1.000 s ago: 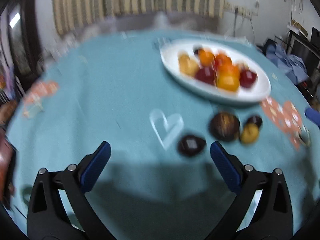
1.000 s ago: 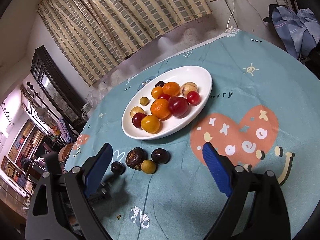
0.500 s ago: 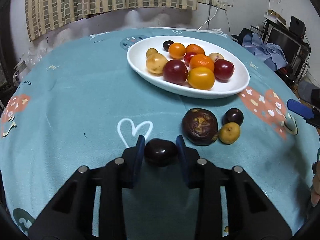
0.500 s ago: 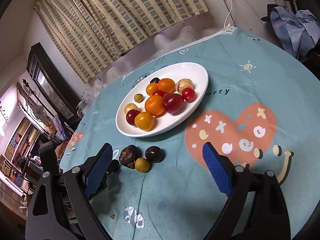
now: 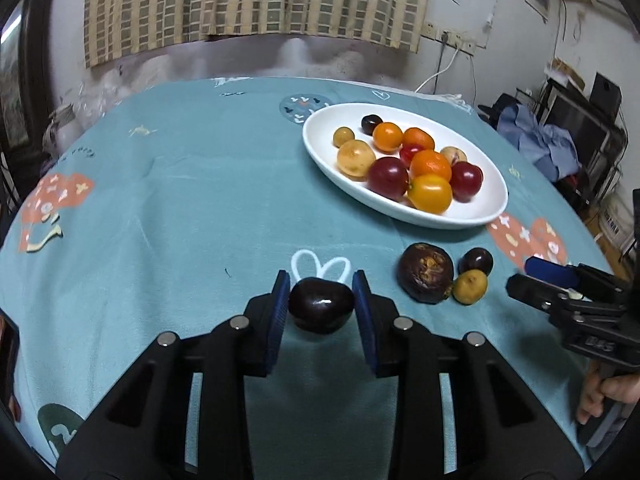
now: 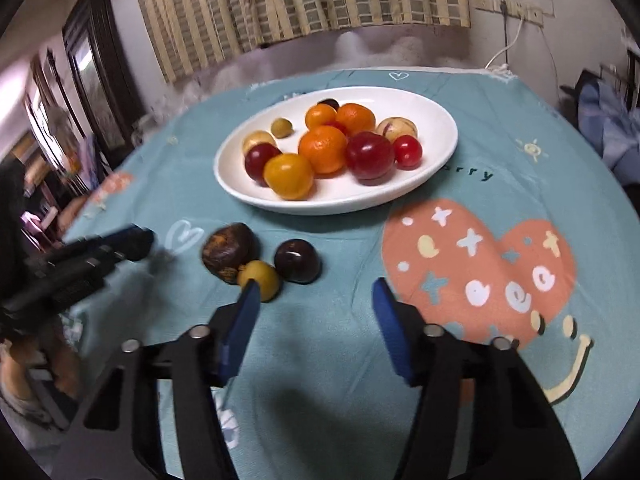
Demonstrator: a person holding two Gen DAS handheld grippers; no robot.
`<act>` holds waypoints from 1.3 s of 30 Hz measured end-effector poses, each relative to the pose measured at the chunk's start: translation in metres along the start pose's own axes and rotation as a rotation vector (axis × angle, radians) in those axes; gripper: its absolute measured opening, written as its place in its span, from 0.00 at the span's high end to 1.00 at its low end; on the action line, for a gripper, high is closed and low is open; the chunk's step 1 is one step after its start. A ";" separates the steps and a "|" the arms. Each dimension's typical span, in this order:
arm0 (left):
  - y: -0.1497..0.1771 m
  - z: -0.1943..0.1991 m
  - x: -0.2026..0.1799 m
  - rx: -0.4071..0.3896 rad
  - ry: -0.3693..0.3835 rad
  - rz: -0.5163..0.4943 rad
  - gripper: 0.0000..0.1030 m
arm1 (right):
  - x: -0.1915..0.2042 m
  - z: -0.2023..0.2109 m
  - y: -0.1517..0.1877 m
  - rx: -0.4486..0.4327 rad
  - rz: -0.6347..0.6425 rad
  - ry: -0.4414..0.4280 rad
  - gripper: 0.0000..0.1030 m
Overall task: Organize fruits
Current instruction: 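Grasp a dark plum with the left tool while the right tool grasps another dark plum, then lower both dark plums onto the white plate and open both tools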
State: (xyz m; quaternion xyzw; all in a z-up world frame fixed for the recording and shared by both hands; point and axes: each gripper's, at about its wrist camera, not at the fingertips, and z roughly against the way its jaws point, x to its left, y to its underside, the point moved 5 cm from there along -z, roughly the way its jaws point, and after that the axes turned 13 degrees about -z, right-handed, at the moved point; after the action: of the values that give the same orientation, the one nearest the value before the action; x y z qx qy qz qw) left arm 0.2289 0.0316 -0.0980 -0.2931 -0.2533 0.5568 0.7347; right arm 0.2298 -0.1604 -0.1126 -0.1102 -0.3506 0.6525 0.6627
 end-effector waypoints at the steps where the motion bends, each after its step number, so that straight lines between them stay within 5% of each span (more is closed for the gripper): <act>1: 0.000 0.000 0.001 -0.002 0.006 0.008 0.68 | 0.000 -0.003 -0.004 -0.005 -0.008 0.007 0.48; 8: -0.002 0.000 -0.001 -0.005 0.034 0.016 0.68 | 0.002 -0.032 -0.017 0.072 -0.109 -0.043 0.49; 18: 0.001 -0.009 -0.010 0.029 0.039 -0.011 0.68 | 0.005 -0.032 -0.006 0.118 -0.130 -0.153 0.71; 23: 0.004 -0.015 -0.016 0.042 0.052 -0.028 0.68 | 0.009 -0.020 -0.006 0.084 -0.108 -0.154 0.72; 28: -0.006 0.002 -0.018 -0.020 0.078 -0.012 0.68 | 0.006 0.027 -0.028 -0.049 -0.133 -0.206 0.72; 34: -0.059 0.012 -0.028 -0.088 0.069 -0.032 0.68 | 0.012 0.052 -0.072 -0.139 -0.119 -0.215 0.72; 39: -0.096 -0.012 -0.054 -0.091 0.091 -0.073 0.68 | 0.001 0.022 -0.104 -0.138 -0.170 -0.213 0.72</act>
State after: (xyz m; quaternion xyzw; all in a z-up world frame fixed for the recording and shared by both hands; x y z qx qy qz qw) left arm 0.2881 -0.0424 -0.0410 -0.3419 -0.2550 0.5038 0.7512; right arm 0.2981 -0.1786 -0.0337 -0.0556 -0.4712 0.5763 0.6653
